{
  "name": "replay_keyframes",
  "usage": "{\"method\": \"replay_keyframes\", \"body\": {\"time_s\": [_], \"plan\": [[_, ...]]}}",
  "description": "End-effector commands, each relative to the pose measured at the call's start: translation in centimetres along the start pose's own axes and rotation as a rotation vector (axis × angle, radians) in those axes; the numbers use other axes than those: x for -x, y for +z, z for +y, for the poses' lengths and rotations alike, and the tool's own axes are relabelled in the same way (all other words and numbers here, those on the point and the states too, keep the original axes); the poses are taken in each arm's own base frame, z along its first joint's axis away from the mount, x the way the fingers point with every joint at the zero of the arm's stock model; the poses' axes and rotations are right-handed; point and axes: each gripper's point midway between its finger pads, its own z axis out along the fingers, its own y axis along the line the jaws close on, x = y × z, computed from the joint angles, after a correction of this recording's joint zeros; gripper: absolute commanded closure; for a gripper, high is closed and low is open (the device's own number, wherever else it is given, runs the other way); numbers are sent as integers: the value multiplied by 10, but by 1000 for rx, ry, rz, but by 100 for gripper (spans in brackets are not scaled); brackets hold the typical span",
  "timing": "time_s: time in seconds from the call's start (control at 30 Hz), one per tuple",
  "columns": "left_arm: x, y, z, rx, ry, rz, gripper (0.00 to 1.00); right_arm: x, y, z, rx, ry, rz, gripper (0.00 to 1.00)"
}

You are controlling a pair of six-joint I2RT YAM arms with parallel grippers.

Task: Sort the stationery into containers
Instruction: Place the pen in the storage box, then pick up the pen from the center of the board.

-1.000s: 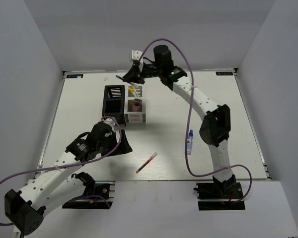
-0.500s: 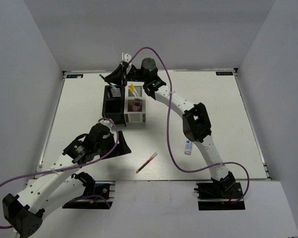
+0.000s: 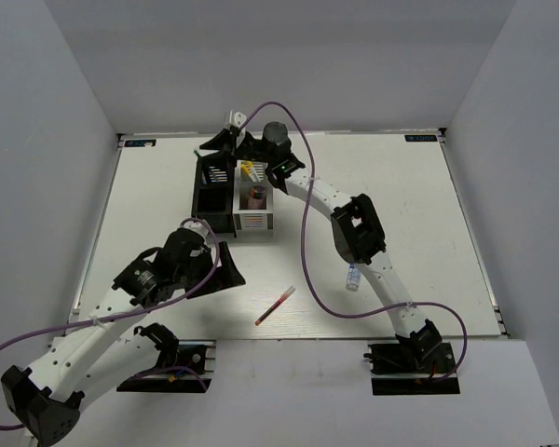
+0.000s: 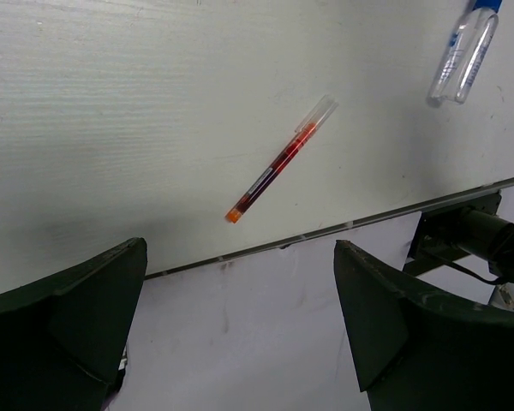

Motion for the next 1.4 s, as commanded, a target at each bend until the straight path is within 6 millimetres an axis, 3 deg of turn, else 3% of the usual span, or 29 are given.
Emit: {"method": "replay_keyframes", "body": {"time_s": [0.0,0.03,0.13,0.2,0.27,0.3,0.33,0.37,0.4,0.43,0.47,0.5,0.53,0.57,0.63,0.7,0.73,0.77,0.8,0.83,0.87,0.9,0.97,1.0,1.03,1.07,1.17,1.23,1.37], "plan": [[9,-2,-13,-35,11,-16,0,23,-1,-10,-25,-75,-53,50],[9,0,-15,-41,22,-7,0,23,-1,-10,-22,-82,-52,45],[13,8,-20,-51,77,1,0,31,-5,-8,-12,-87,-49,44],[16,12,-30,-83,114,6,0,49,-11,-11,-17,-102,-63,44],[20,22,-30,-70,158,19,0,78,-22,-11,-38,-94,-70,50],[19,24,-36,-85,185,27,2,112,-33,-23,-107,-111,-90,58],[23,29,-40,-105,218,18,7,103,-46,-32,-159,-57,-44,72],[20,39,-41,-101,239,45,10,136,-64,-38,-211,-63,-25,100],[22,46,-48,-118,265,39,14,122,-79,-49,-306,5,52,100],[22,52,-48,-121,290,49,23,124,-103,-64,-359,18,89,100],[18,57,-56,-141,324,68,29,86,-124,-57,-391,124,228,97],[11,72,-51,-114,340,110,34,119,-137,-53,-399,55,239,85],[12,79,-57,-121,365,115,40,114,-163,-57,-405,73,283,76],[12,84,-62,-126,401,121,50,87,-188,-34,-393,171,407,63],[-1,103,-60,-85,451,184,57,110,-223,-28,-445,126,447,62],[-5,112,-68,-63,510,188,59,69,-277,-13,-518,256,558,62],[-7,117,-68,-51,535,194,55,76,-294,0,-552,260,576,62],[-11,124,-65,-26,547,209,45,72,-310,3,-576,278,592,63],[-11,128,-61,6,560,198,40,57,-331,12,-606,325,631,63],[-16,130,-61,14,588,205,37,56,-342,29,-613,340,649,63],[-15,131,-65,8,597,188,32,54,-358,30,-647,358,658,63],[-12,133,-66,7,597,172,32,39,-366,52,-634,406,684,63],[-21,139,-65,-5,622,177,31,41,-379,61,-664,420,677,63],[-22,142,-65,-6,622,177,31,30,-384,79,-664,458,685,63],[-28,146,-62,6,630,198,31,29,-386,82,-668,456,683,63],[-33,150,-62,3,640,206,31,44,-385,86,-672,424,660,63],[-41,158,-66,9,669,233,31,33,-394,104,-666,440,690,63],[-47,161,-73,-9,699,237,34,31,-398,107,-672,449,704,63],[-56,172,-69,29,734,263,36,25,-403,114,-668,470,720,63]]}}
